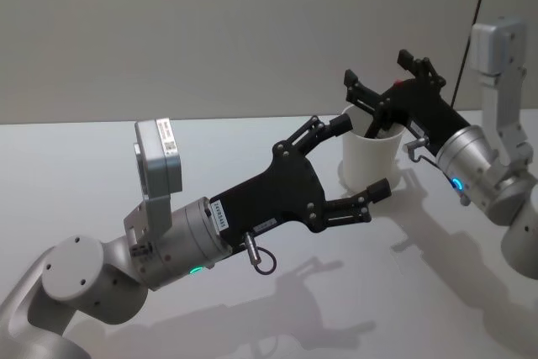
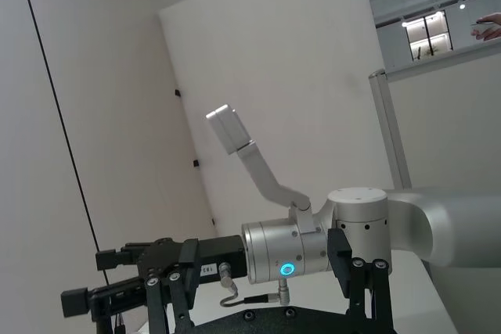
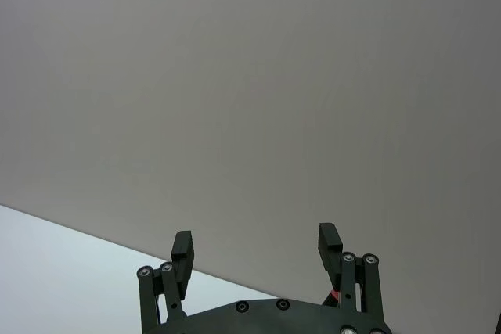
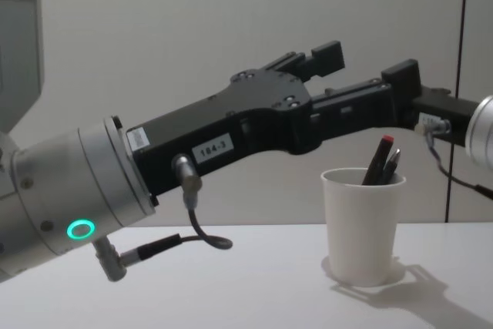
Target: Place the pen into the pen holder.
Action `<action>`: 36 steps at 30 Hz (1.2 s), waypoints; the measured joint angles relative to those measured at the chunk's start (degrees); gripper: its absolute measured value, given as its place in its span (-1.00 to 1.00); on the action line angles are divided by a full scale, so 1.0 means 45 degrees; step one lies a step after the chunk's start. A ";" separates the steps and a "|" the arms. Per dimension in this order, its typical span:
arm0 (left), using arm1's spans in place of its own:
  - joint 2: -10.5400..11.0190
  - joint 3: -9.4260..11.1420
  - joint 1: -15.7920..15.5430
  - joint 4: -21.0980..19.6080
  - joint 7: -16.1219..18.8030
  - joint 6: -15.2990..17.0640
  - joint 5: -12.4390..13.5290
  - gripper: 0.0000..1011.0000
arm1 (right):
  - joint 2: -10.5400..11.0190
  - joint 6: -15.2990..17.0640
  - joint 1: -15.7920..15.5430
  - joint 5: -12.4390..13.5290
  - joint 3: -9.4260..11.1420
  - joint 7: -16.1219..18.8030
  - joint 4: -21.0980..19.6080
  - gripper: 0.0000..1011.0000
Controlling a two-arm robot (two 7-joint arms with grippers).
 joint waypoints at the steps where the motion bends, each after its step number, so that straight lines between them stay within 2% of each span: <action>1: 0.0000 0.0000 0.0000 0.0000 0.0000 0.0000 0.0000 0.98 | 0.0000 0.0000 0.0000 0.0000 0.0000 0.0000 0.0000 0.98; 10: 0.0001 -0.0001 0.0000 0.0000 -0.0001 0.0000 0.0000 0.98 | 0.0295 -0.0190 -0.0436 0.0477 0.0178 -0.0116 -0.0765 0.98; 19: 0.0023 0.0022 0.0000 -0.0013 0.0222 0.0057 0.0070 0.98 | 0.0365 -0.0191 -0.0634 0.0477 0.0224 -0.0191 -0.0889 0.98; 29: 0.0174 0.0199 0.0000 -0.0134 0.1624 0.0459 0.0527 0.98 | 0.0744 -0.0188 -0.1692 0.0399 0.0453 -0.0608 -0.1607 0.98; 36: 0.0309 0.0351 0.0001 -0.0248 0.2905 0.0817 0.0946 0.98 | 0.1086 -0.0188 -0.2643 0.0332 0.0669 -0.0980 -0.2254 0.98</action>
